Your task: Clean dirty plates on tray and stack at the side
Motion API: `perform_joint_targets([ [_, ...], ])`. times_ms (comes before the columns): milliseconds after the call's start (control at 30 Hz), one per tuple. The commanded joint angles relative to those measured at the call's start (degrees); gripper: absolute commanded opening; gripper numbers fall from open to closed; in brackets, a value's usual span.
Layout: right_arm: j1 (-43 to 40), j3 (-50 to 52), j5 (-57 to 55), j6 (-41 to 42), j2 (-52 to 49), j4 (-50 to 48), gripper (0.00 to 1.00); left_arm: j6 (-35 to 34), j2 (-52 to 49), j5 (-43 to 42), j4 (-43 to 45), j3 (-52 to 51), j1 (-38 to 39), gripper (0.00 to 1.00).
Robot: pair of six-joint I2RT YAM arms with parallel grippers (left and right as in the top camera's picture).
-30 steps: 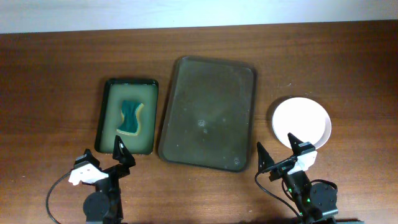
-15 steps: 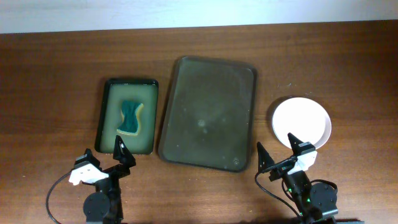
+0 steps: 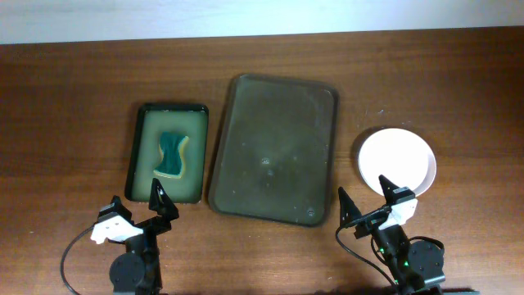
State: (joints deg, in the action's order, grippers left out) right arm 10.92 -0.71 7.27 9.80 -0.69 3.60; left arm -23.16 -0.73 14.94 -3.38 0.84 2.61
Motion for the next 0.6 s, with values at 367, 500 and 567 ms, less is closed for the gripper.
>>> perform_joint_targets([
  [367, 0.31, 0.39, -0.66, -0.57, 0.37, 0.22, 0.98, 0.09, 0.39, -0.63, 0.07, -0.33, 0.24, 0.99],
  [500, 0.31, 0.39, -0.68, -0.57, 0.37, 0.22, 0.98, 0.09, 0.39, -0.63, 0.09, -0.33, 0.24, 0.99],
  [567, 0.31, 0.39, -0.66, -0.57, 0.37, 0.22, 0.98, 0.09, 0.39, -0.63, 0.07, -0.33, 0.24, 0.99],
])
